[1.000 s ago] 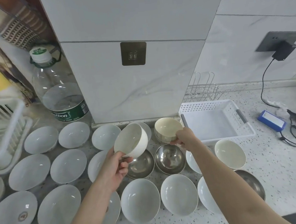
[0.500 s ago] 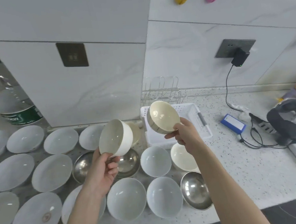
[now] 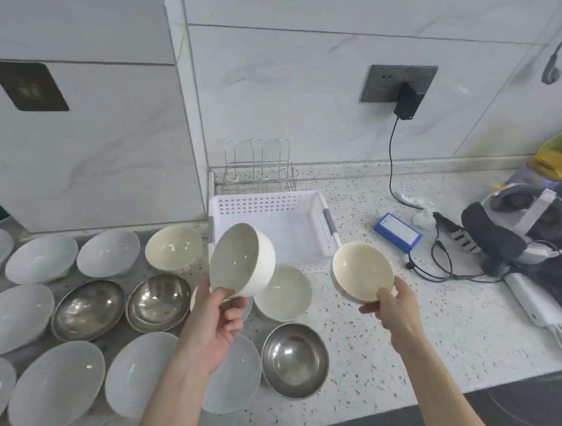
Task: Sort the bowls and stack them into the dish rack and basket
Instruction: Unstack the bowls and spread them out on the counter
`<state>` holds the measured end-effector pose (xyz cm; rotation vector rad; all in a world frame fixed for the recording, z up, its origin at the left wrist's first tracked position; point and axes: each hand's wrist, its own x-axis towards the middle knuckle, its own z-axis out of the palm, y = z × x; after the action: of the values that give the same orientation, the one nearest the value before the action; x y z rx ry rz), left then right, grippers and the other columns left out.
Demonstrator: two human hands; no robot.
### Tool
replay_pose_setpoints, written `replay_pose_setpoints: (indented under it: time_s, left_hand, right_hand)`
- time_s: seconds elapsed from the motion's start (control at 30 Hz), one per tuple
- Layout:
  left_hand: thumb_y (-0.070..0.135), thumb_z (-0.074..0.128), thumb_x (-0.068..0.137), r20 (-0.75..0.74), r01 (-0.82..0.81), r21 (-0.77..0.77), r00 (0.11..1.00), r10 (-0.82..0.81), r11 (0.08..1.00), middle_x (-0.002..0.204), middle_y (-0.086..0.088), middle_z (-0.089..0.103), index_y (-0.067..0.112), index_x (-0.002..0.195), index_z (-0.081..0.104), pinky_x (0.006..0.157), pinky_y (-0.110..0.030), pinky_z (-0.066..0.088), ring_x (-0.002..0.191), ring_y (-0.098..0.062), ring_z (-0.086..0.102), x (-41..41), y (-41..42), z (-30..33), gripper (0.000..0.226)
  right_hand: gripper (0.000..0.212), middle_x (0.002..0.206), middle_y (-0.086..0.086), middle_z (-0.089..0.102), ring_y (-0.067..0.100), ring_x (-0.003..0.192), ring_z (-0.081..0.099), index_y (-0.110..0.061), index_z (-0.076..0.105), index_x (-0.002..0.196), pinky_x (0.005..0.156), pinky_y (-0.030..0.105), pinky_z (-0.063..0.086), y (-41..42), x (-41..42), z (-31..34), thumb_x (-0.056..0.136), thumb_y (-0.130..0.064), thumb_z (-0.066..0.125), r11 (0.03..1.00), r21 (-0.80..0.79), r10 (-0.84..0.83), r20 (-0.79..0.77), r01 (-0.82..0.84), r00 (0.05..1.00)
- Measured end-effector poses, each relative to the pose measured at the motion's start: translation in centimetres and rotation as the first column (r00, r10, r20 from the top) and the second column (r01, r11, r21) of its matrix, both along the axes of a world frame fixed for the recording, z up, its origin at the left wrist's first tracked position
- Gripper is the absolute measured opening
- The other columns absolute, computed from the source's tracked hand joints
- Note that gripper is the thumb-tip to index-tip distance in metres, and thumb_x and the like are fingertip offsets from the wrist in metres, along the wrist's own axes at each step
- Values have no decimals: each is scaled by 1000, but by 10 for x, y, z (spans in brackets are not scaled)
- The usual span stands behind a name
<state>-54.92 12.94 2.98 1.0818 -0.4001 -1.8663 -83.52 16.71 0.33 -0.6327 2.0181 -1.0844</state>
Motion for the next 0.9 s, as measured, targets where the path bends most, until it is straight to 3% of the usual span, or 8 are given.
replay_pose_setpoints:
  time_s: [0.33, 0.77, 0.9]
  left_hand:
    - [-1, 49, 92, 117, 29, 26, 993, -32, 999, 59, -6, 64, 28, 123, 55, 32, -15, 31, 40, -5, 44, -27, 10, -9, 43]
    - [1, 48, 93, 192, 50, 31, 980, -55, 998, 59, -11, 63, 32, 120, 56, 34, -16, 32, 39, -8, 42, -34, 12, -10, 42]
    - [1, 45, 94, 227, 96, 27, 969, -99, 995, 60, -12, 64, 33, 119, 55, 34, -17, 33, 40, -9, 41, -39, 9, -13, 42]
  right_hand:
    - [60, 94, 19, 71, 3, 45, 59, -26, 38, 143, 51, 24, 38, 0, -2, -32, 88, -5, 40, 979, 136, 152, 27, -154, 988]
    - [57, 94, 21, 70, -2, 35, 54, -24, 41, 140, 46, 24, 36, -16, -2, -46, 87, -2, 38, 971, 134, 193, 32, -196, 981]
    - [56, 81, 18, 73, 1, 35, 50, -26, 40, 141, 42, 21, 34, -15, -4, -49, 89, -5, 39, 963, 145, 222, 61, -228, 973]
